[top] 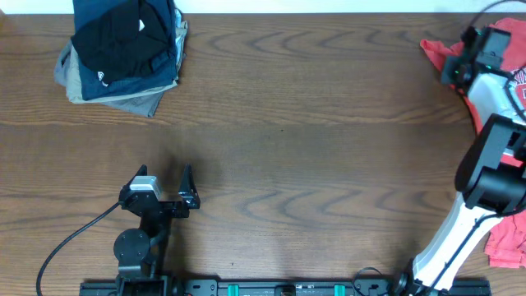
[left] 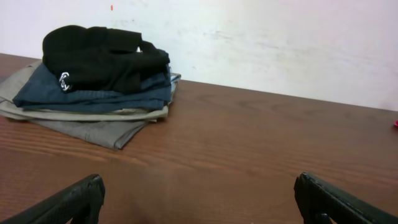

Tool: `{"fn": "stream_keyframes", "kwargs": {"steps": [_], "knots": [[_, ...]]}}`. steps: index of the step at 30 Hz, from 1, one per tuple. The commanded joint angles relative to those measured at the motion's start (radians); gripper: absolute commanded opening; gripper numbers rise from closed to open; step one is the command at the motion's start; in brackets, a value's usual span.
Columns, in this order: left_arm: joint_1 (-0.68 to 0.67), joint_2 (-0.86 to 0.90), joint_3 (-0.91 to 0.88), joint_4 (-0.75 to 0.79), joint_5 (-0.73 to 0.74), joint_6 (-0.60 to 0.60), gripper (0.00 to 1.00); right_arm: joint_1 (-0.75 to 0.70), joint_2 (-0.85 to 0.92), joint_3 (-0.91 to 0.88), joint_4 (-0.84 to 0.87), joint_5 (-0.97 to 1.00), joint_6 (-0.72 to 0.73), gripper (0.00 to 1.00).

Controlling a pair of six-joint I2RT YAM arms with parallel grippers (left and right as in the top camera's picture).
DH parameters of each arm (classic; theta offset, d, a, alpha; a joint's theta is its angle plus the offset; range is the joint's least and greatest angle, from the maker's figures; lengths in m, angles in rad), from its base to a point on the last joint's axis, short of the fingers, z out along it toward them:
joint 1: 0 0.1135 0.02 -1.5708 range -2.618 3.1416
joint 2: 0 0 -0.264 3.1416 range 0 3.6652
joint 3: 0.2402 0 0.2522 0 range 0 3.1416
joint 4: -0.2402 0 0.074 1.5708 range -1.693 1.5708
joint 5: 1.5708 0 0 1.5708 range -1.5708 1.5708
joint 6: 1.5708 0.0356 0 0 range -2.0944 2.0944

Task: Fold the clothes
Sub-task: 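Drag the orange T-shirt with the right gripper to table center, release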

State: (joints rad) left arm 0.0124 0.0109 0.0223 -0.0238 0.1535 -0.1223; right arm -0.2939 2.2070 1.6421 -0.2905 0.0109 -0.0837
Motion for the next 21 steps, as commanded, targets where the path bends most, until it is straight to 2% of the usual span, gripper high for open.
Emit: {"fn": "stream_keyframes", "kwargs": {"steps": [1, 15, 21], "knots": [[0.004, -0.007, -0.018, -0.032, 0.014, 0.017, 0.98, 0.089, -0.042, 0.021, -0.033, -0.12, 0.013, 0.01], [0.004, -0.007, -0.018, -0.032, 0.014, 0.017, 0.98, 0.525, -0.042, 0.021, -0.16, -0.44, 0.158, 0.01], [0.004, -0.007, -0.018, -0.032, 0.014, 0.017, 0.98, 0.743, -0.042, 0.021, -0.237, -0.472, 0.196, 0.01]]}}
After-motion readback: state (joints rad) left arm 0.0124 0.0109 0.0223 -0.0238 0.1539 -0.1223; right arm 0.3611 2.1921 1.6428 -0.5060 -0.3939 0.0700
